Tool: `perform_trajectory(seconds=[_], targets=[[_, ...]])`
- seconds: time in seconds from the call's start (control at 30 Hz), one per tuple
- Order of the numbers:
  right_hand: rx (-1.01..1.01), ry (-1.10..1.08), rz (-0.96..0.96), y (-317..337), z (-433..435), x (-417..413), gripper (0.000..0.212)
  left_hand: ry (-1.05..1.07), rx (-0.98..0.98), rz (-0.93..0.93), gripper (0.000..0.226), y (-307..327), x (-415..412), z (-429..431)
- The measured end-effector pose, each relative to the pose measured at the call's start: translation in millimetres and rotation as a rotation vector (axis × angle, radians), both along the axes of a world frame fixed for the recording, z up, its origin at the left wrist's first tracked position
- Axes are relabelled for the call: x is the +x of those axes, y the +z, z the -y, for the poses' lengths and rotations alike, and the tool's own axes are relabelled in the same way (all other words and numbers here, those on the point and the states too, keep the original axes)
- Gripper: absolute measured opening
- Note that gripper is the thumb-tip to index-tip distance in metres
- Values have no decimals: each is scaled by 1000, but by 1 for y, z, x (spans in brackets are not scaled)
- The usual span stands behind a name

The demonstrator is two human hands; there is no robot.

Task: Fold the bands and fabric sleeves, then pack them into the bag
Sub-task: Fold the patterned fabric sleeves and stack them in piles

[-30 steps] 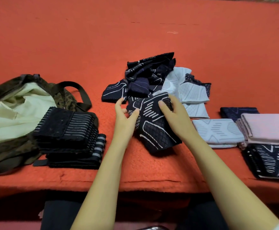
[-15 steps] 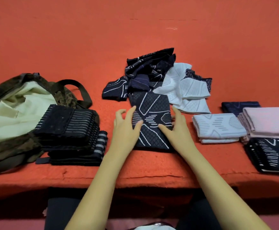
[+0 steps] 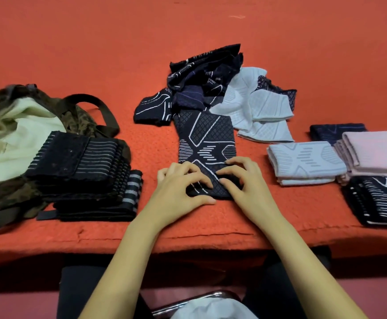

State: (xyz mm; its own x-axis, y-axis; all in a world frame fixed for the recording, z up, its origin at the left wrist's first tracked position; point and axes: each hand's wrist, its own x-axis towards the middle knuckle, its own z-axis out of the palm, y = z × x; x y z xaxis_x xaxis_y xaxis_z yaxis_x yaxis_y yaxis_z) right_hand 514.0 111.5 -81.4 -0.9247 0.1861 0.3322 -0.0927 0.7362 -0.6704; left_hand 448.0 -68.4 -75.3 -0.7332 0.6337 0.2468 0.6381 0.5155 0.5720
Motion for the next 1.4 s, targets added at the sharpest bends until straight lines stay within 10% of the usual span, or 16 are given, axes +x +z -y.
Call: perform_trajectory(seconds=[0.4,0.77,1.0,1.4], targets=[[190,142,-18,2,7,5,35,5,243,35,26,5,1,-1],[-209,-76,-43,25,4,5,18,217,257,105,12,18,1,-4],[175,-295,204,25,2,-40,28,522,-202,-29,39,23,-17,-39],[259,-379,247,17,5,-48,35,335,104,42,48,5,-16,-31]])
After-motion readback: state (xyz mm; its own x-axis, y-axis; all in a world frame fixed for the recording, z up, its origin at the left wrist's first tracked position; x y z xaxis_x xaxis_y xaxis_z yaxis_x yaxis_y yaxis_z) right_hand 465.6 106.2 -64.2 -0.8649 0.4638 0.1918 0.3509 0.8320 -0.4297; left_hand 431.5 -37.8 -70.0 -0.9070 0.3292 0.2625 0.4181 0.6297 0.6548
